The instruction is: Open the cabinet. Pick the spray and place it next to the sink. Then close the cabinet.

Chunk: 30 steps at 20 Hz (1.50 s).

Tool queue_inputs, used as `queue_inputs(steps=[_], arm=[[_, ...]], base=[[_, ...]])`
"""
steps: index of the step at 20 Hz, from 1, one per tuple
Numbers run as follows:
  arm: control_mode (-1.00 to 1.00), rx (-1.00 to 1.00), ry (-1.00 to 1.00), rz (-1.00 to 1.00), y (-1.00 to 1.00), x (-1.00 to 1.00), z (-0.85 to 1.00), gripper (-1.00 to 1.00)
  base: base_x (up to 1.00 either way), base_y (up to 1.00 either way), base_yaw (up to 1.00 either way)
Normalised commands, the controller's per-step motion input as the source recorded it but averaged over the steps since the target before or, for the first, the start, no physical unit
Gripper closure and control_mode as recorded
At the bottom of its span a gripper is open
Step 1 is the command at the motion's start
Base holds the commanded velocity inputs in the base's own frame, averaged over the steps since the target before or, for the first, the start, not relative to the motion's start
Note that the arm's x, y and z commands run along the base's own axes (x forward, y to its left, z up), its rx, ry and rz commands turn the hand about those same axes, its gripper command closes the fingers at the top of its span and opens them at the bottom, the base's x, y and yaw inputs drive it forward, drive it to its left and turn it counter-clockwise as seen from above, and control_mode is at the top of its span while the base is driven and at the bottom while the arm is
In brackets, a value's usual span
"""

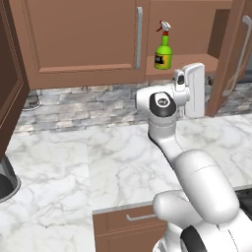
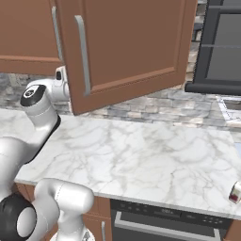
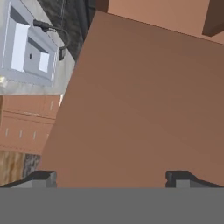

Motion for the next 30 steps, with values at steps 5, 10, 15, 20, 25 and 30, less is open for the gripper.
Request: queue_inputs(steps=[5,10,15,20,25,30], arm=[[-1.00,0.00,0.00,0.00,-0.52,-0.28,0.02,-1.00],[-1.00,0.00,0.00,0.00,-0.52,-0.27,0.04,-1.00],[-1.00,0.00,0.00,0.00,-0.56,-0.26,0.02,-1.00],[-1.00,0.00,0.00,0.00,-0.56,-0.27,0.00,-1.00],[-1.00,0.00,0.00,0.00,-0.54,-0.17,0.00,-1.00],[-1.00,0.00,0.00,0.00,-0.48,-0.11,0.00,-1.00]], base=[[0.00,0.00,0.00],[0.00,0.00,0.00],[0.00,0.00,0.00],[0.00,0.00,0.00],[0.00,0.00,0.00],[0.00,0.00,0.00]])
